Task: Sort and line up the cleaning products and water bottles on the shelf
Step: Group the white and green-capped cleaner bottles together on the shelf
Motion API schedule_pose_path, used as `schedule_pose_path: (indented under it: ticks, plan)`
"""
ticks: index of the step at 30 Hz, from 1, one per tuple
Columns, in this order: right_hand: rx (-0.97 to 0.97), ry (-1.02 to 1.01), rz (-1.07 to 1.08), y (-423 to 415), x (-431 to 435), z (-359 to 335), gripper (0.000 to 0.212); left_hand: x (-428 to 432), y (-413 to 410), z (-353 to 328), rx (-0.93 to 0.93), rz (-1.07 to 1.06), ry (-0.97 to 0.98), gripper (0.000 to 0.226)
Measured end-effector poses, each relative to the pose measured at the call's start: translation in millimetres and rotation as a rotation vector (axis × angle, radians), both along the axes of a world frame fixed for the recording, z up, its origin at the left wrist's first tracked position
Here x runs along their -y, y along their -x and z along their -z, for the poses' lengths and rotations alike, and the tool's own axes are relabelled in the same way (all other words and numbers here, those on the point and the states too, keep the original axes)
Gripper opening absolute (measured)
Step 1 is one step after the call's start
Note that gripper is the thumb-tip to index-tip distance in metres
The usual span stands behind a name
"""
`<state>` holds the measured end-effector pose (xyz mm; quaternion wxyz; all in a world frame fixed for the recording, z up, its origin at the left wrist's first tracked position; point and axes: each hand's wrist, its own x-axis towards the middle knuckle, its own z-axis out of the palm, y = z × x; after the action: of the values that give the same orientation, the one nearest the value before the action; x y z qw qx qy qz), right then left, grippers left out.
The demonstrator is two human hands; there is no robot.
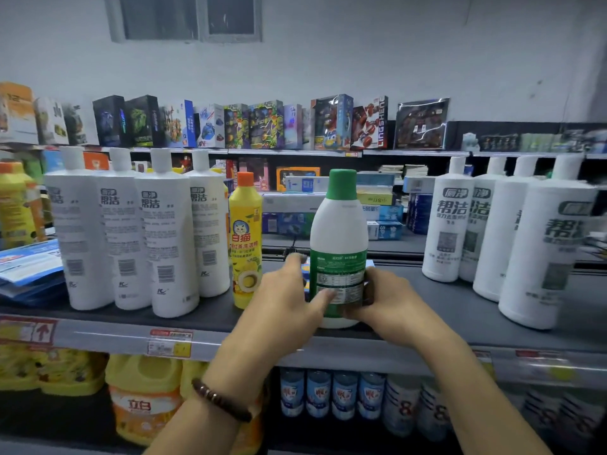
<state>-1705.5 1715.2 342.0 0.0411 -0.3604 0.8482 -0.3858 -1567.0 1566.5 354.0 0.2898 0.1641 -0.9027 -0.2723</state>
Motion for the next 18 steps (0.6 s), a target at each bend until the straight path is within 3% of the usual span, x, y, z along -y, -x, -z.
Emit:
schedule_pose_path:
  ticks: [4, 8, 12, 18]
  plan:
    - [-0.047, 0.039, 0.105, -4, 5, 8, 0.044, -9, 18, -30, -0.065, -0.027, 0.022, 0.054]
    - [-0.19, 0.105, 0.205, -17, 13, 16, 0.063, -17, 33, -48, 0.025, -0.056, -0.059, 0.077]
    - [-0.294, 0.127, 0.184, -27, 16, 21, 0.054, -20, 45, -51, -0.017, -0.029, -0.124, 0.088]
    - [-0.119, 0.125, -0.048, -8, 2, 19, 0.037, 5, 44, -51, -0.08, 0.081, -0.189, 0.054]
